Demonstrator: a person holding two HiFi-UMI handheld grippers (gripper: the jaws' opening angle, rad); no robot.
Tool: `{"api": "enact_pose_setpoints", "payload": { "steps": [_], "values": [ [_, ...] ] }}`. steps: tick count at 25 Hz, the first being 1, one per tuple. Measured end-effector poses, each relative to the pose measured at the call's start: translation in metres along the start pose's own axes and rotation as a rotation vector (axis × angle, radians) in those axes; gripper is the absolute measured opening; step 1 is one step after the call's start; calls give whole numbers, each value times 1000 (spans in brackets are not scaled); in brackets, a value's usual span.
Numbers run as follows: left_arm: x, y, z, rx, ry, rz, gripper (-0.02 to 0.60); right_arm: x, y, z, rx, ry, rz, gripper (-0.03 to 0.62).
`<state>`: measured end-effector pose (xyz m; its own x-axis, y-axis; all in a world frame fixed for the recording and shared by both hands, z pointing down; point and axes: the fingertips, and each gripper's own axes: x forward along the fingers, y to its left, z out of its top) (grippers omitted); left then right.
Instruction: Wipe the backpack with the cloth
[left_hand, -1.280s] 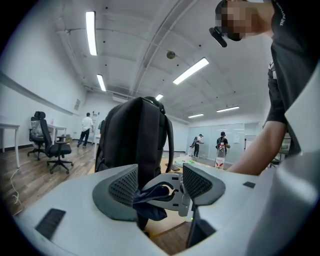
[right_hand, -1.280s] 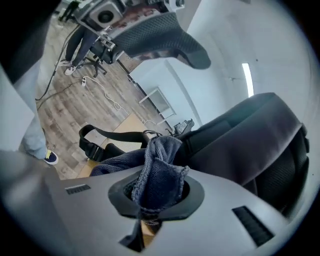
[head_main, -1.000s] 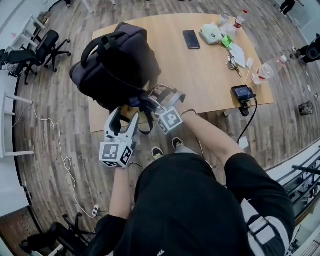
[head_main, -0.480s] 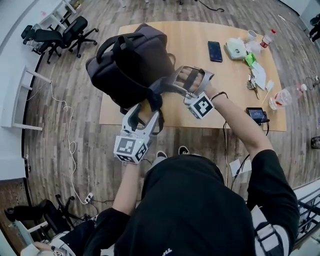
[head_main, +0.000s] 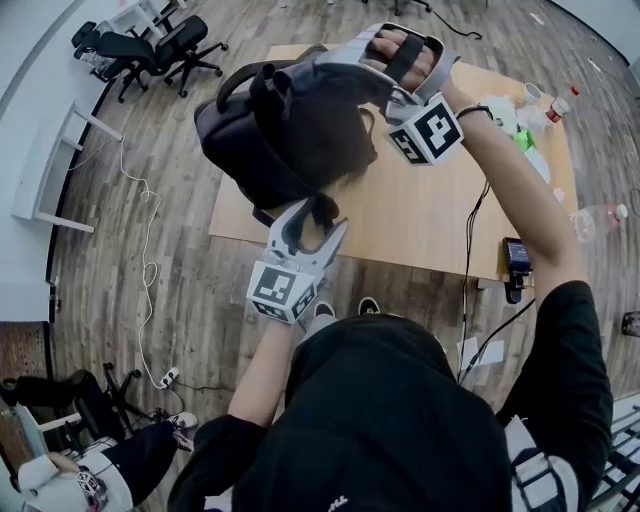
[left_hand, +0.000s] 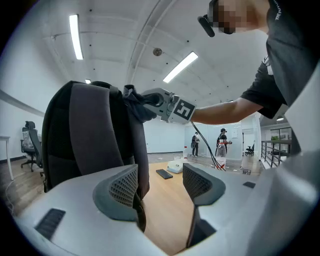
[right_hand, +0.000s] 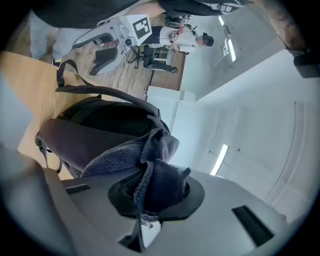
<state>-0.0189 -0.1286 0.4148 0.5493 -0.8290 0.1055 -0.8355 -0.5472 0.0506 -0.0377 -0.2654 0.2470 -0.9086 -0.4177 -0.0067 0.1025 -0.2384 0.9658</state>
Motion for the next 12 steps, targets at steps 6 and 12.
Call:
{"api": "enact_pose_setpoints", "payload": {
  "steps": [6,12],
  "values": [
    [-3,-2,-5,-24,13,9,293,-6,43,7,229,41,-81,34],
    [-9,2,-24,-48,58,36,293,-16,147,40,281,36,71,34]
  ]
}}
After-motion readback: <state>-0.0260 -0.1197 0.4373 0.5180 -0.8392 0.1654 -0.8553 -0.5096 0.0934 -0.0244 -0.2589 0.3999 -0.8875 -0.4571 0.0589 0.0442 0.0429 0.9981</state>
